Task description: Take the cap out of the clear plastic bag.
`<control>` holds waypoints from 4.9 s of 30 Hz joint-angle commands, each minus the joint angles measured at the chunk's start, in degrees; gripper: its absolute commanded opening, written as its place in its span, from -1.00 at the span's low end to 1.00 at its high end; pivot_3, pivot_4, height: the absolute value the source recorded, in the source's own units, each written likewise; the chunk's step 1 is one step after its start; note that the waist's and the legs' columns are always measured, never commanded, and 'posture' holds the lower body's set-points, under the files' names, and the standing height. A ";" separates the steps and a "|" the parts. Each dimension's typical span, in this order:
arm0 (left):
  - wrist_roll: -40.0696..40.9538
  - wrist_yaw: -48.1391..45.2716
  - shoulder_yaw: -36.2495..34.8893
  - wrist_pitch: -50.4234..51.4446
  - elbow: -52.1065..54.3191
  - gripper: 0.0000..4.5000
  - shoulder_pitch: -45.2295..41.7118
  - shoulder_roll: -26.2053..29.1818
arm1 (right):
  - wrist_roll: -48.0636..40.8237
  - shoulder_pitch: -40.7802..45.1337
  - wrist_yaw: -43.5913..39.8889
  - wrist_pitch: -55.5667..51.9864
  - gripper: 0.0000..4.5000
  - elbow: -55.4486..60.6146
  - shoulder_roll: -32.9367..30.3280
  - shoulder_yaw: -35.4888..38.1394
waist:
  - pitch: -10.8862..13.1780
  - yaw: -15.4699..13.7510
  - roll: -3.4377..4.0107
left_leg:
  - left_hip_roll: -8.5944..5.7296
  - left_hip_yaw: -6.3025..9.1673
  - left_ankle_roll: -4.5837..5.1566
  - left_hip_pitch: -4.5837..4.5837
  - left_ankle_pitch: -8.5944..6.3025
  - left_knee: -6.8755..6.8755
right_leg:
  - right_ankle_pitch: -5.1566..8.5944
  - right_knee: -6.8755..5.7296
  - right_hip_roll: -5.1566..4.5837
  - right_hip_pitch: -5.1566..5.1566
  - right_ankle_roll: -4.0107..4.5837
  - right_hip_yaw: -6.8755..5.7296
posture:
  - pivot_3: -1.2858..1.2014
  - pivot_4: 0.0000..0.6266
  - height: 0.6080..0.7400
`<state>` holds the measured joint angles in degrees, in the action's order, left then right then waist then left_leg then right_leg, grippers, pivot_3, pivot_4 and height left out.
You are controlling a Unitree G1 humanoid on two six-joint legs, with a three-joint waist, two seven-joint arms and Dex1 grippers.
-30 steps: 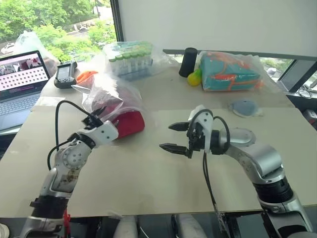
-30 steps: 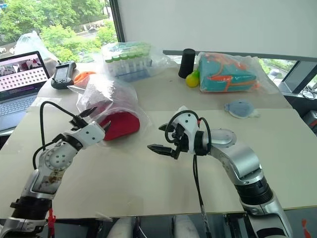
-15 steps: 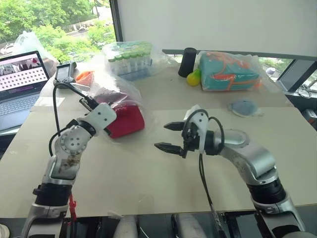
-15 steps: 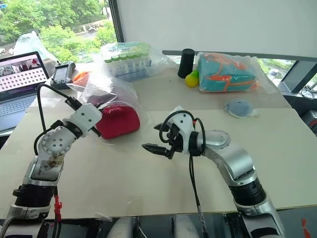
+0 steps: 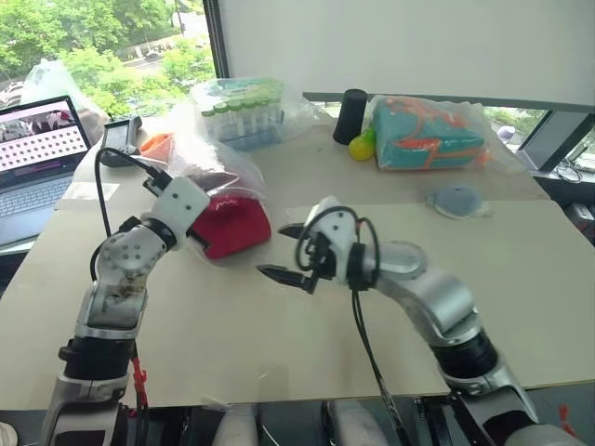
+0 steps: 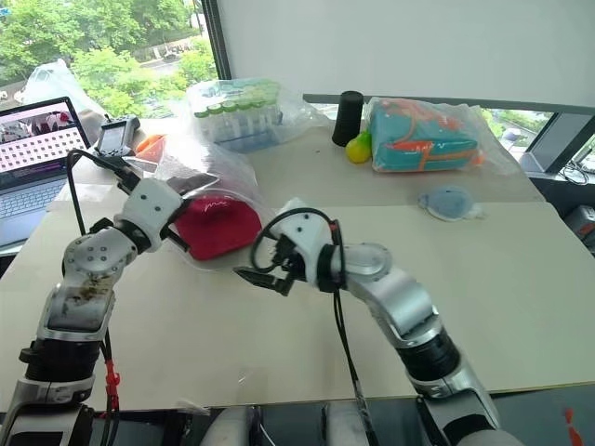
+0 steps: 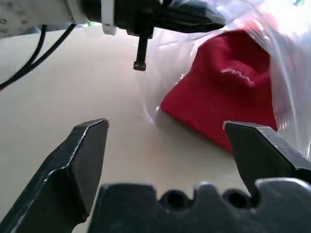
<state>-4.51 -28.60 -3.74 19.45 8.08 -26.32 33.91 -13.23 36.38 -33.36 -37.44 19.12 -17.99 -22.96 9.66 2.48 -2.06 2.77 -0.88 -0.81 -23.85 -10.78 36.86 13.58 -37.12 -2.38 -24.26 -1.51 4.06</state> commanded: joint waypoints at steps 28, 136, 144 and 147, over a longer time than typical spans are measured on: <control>3.04 2.38 1.09 5.32 4.17 -0.98 -2.34 -3.14 | 45.98 15.85 23.04 42.59 1.00 -52.35 14.06 -14.30 | 0.00 0.16 0.00 | 0.00 0.05 -0.03 -0.01 0.01 -0.01 | -0.04 -0.03 0.00 -0.04 0.06 -0.02 | 0.03 -0.52 1.00; 6.44 -19.47 5.76 -40.64 -2.42 -1.00 14.39 7.22 | 33.91 11.22 17.39 41.43 -0.97 -24.56 -22.51 5.11 | 0.06 -1.27 0.11 | -0.05 -0.21 -0.01 -0.54 0.02 -0.07 | -0.04 0.12 -0.13 -0.60 0.05 0.11 | 0.03 -0.52 1.00; -6.38 -12.98 9.68 -41.91 -14.57 -1.00 9.41 5.93 | 41.14 3.37 14.65 33.27 -0.97 -12.65 -22.57 8.27 | 0.06 -0.66 0.11 | -0.01 -0.27 0.03 -0.61 0.00 -0.12 | -0.04 0.03 -0.07 -0.74 0.06 0.17 | 0.03 -0.52 1.00; -7.90 -11.36 10.64 -39.14 -14.06 -1.00 9.47 4.36 | 42.01 1.49 12.38 29.30 -0.97 -8.23 -21.24 9.09 | 0.06 -0.69 0.11 | -0.02 -0.27 0.04 -0.62 -0.01 -0.11 | -0.04 0.01 -0.07 -0.74 0.05 0.17 | 0.03 -0.52 1.00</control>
<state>-11.45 -41.63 6.59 -20.97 -7.35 -16.55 38.67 28.03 37.61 -20.04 -5.80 5.91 -39.57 -16.80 9.72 1.79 -1.95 2.76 -1.15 -0.78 -24.47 -10.78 36.76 13.53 -37.12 -2.46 -25.00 -1.47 4.23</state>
